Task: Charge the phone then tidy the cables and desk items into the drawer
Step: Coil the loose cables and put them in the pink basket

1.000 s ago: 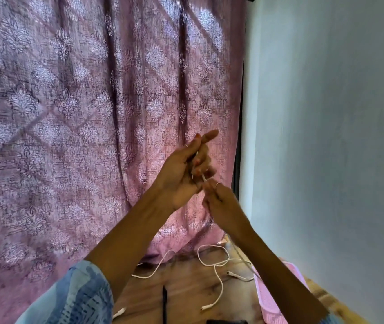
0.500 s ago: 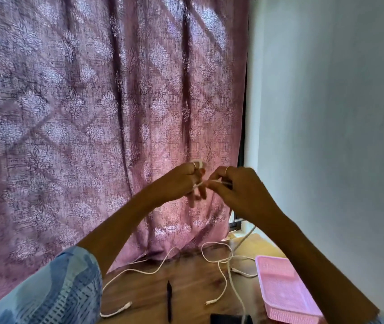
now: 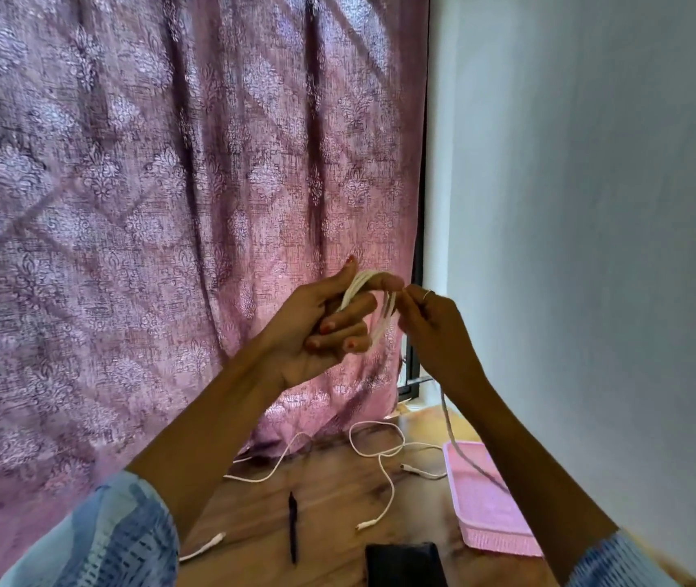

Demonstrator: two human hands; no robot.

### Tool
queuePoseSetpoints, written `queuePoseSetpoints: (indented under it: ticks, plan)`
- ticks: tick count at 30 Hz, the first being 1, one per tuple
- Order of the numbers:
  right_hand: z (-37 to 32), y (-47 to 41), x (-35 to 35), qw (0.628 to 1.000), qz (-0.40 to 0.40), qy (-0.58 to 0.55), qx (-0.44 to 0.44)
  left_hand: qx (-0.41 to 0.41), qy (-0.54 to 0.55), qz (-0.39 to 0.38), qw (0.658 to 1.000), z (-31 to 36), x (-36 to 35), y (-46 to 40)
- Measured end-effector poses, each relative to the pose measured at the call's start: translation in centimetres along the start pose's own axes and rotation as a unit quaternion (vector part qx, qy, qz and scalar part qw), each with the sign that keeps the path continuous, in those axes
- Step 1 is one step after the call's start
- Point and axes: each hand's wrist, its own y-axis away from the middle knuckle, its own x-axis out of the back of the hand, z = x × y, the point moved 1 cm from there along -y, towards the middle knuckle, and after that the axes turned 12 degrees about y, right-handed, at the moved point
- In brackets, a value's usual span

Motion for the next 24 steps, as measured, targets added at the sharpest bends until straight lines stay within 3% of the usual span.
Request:
queuePoseSetpoints:
  ticks: [4, 8, 11, 14, 17, 19, 22, 24]
  plan:
    - [1.3, 2.3, -1.9, 0.998, -0.035, -0.014, -0.052, -0.081, 0.005, 0.024, 0.996, -1.1, 0.0, -1.1]
    - [1.4, 4.4, -2.8, 0.99, -0.126, 0.034, -0.053, -0.144, 0.001, 0.102, 0.984, -1.8, 1.2, -2.3]
    - [0.7, 5.5, -2.3, 0.977, -0.185, 0.101, -0.014, -0.165, -0.118, 0.157, 0.966, -2.1, 2.0, -3.1]
    - [0.7, 5.7, -1.3, 0.962, -0.209, 0.176, 0.009, -0.139, -0.233, 0.208, 0.94, -2.9, 2.8, -3.3]
    - [0.9, 5.2, -0.3, 0.953, -0.211, 0.213, 0.03, -0.105, -0.423, 0.224, 0.872, -3.4, 3.5, -3.0]
    - [0.9, 4.7, 0.2, 0.949, -0.209, 0.232, 0.038, -0.068, -0.474, 0.214, 0.851, -3.7, 4.1, -2.9]
    - [0.6, 3.8, 1.0, 0.943, -0.207, 0.257, 0.031, 0.004, -0.511, 0.185, 0.839, -4.2, 5.0, -2.1]
    - [0.5, 3.1, 1.6, 0.952, -0.193, 0.238, 0.022, 0.043, -0.485, 0.14, 0.862, -4.5, 5.2, -1.3]
